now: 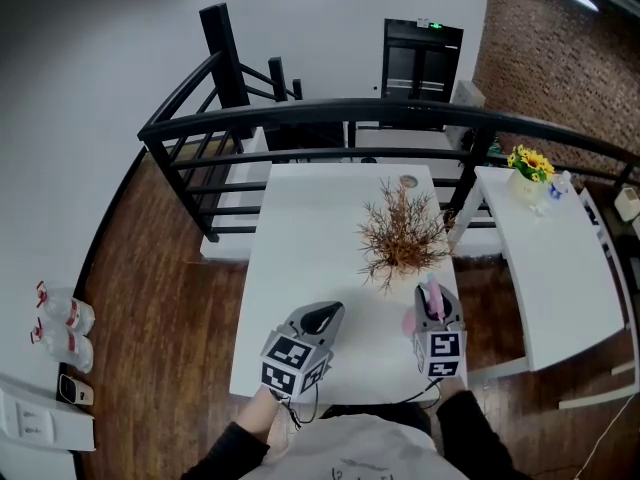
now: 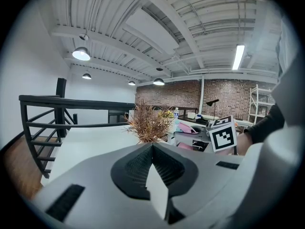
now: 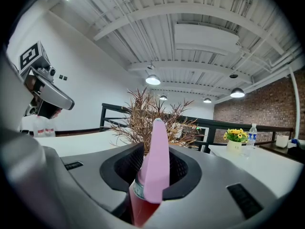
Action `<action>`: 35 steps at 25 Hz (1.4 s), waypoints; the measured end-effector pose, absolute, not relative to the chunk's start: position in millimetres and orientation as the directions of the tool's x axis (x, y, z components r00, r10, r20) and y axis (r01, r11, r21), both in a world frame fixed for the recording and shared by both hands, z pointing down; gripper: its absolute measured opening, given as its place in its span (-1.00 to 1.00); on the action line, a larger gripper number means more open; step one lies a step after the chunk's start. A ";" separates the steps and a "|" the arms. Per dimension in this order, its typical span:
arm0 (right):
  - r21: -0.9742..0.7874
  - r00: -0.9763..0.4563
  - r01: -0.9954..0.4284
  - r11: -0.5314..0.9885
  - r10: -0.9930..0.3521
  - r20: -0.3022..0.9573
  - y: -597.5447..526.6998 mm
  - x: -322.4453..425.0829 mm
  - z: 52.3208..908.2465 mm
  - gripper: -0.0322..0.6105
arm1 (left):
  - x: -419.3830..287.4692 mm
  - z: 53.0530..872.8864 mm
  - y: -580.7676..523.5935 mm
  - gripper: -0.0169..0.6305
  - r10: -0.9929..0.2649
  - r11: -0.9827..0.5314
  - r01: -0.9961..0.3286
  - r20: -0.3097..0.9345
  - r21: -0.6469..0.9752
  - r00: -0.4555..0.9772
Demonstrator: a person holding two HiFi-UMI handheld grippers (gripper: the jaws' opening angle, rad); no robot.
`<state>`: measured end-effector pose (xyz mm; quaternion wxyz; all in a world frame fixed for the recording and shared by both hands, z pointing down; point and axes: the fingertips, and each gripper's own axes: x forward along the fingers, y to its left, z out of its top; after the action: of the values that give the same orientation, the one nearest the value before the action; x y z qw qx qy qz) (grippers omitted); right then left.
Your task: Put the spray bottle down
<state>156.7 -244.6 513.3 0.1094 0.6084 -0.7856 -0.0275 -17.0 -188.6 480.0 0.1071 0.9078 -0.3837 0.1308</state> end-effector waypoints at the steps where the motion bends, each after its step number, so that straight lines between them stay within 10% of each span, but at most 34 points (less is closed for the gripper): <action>1: 0.172 -0.238 -0.950 0.260 -0.961 0.138 -244.6 157.3 514.8 -0.60 | -16.8 480.0 -188.3 -0.95 -0.668 -0.683 -0.724 0.320 0.094 0.671; 8: 0.119 -0.265 -0.953 0.279 -0.957 0.120 -241.3 155.3 510.0 -0.05 | -15.0 481.4 -188.3 -0.95 -0.666 -0.685 -0.722 0.321 0.094 0.673; 20: 0.109 -0.163 -0.982 0.156 -0.984 -0.064 -185.5 179.9 455.1 0.09 | -18.4 490.1 -183.4 -0.95 -0.662 -0.685 -0.720 0.321 0.108 0.677; 27: 0.164 -0.295 -0.949 0.271 -0.944 -0.145 -161.2 126.8 416.1 -0.84 | -14.9 487.3 -173.8 -0.95 -0.653 -0.696 -0.709 0.311 0.116 0.691; 35: -0.055 -0.513 -0.858 0.511 -0.857 0.043 -184.5 60.3 445.1 -0.90 | -14.7 475.7 -163.6 -0.95 -0.662 -0.694 -0.711 0.289 0.111 0.692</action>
<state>60.3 -184.5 445.1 0.0053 0.4935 -0.8691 0.0344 -14.7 -163.6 475.7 0.1074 0.9134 -0.3758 0.1139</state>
